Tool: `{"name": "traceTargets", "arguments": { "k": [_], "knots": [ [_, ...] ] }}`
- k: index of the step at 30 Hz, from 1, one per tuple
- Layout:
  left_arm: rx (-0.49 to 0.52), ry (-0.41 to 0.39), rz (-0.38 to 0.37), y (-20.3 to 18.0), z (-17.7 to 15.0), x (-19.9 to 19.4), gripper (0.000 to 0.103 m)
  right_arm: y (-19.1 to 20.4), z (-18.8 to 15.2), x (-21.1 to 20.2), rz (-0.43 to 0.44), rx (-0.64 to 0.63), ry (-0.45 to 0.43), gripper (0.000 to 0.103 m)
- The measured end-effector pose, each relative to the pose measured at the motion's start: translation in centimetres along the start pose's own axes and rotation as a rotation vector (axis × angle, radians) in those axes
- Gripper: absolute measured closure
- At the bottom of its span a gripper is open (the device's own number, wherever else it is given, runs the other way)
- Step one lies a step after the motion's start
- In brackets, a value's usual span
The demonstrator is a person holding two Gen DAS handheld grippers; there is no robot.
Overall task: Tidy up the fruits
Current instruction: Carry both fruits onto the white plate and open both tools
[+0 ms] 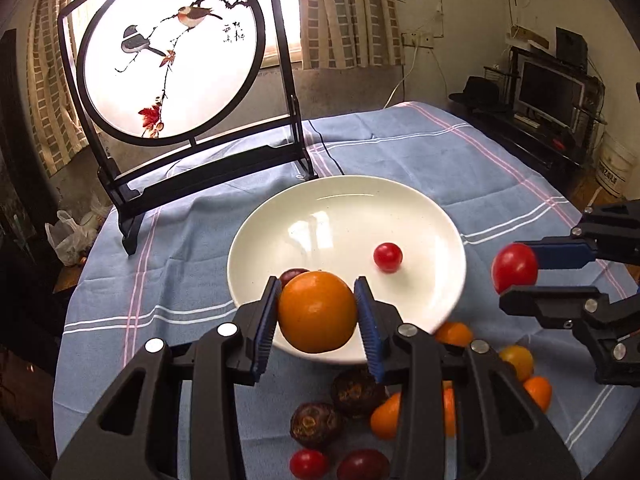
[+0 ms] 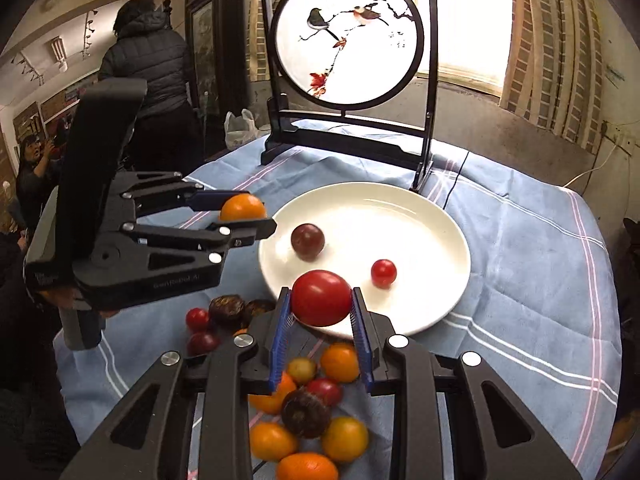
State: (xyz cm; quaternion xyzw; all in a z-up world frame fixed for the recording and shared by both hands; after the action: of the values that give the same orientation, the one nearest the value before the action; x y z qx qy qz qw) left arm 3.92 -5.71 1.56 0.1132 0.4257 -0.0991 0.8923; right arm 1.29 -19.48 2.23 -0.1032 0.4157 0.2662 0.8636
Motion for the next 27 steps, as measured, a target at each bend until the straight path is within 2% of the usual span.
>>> {"name": "traceTargets", "arguments": {
  "k": [11, 24, 25, 27],
  "knots": [
    [-0.013, 0.062, 0.016, 0.0, 2.3, 5.3, 0.066, -4.1, 4.7, 5.9, -0.035, 0.089, 0.044, 0.074],
    [0.025, 0.088, 0.035, -0.7, 2.5, 7.7, 0.066, -4.9, 7.0, 10.4, -0.051, 0.113, 0.107, 0.072],
    [0.028, 0.089, 0.040, -0.7, 2.5, 7.8, 0.066, -5.1, 7.2, 10.6, -0.053, 0.121, 0.108, 0.071],
    [0.031, 0.078, 0.057, -0.7, 2.6, 7.8, 0.053, -5.4, 7.5, 10.6, -0.070, 0.142, 0.091, 0.057]
  ]
}}
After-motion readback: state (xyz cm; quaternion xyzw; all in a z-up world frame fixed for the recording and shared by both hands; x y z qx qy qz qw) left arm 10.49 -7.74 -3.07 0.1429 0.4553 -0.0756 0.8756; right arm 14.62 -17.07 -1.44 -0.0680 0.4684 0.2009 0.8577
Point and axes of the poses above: each gripper's, at about its wrist camera, not at the fingertips, and x roughly the way its jaws point, y to its left, z to its top, the point moved 1 cm from there along x, roughly the way its jaws point, and after that the axes turned 9 degrees about y, right-handed, at the moved point
